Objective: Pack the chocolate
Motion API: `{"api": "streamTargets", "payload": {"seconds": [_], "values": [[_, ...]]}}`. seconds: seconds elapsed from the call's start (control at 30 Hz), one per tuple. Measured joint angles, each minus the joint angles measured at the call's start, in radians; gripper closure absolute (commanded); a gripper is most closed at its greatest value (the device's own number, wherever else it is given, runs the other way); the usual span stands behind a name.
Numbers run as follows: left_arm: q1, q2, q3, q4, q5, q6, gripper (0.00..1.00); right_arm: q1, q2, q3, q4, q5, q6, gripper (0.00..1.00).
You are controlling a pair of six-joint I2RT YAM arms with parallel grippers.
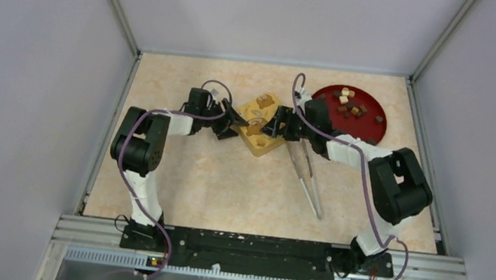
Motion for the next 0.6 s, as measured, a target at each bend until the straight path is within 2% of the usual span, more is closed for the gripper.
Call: {"api": "streamTargets", "payload": {"seconds": [0.2, 0.4, 0.6], "values": [[0.0, 0.0, 0.0, -0.004, 0.0, 0.013, 0.3, 0.022, -0.033, 0.009, -0.06, 0.01, 0.005, 0.2], [0.0, 0.0, 0.008, -0.019, 0.0, 0.023, 0.3, 0.102, -0.095, 0.091, -0.083, 0.058, -0.007, 0.19], [0.0, -0.026, 0.029, -0.112, -0.003, 0.053, 0.25, 0.098, -0.006, 0.219, -0.09, 0.111, -0.005, 0.19]]}}
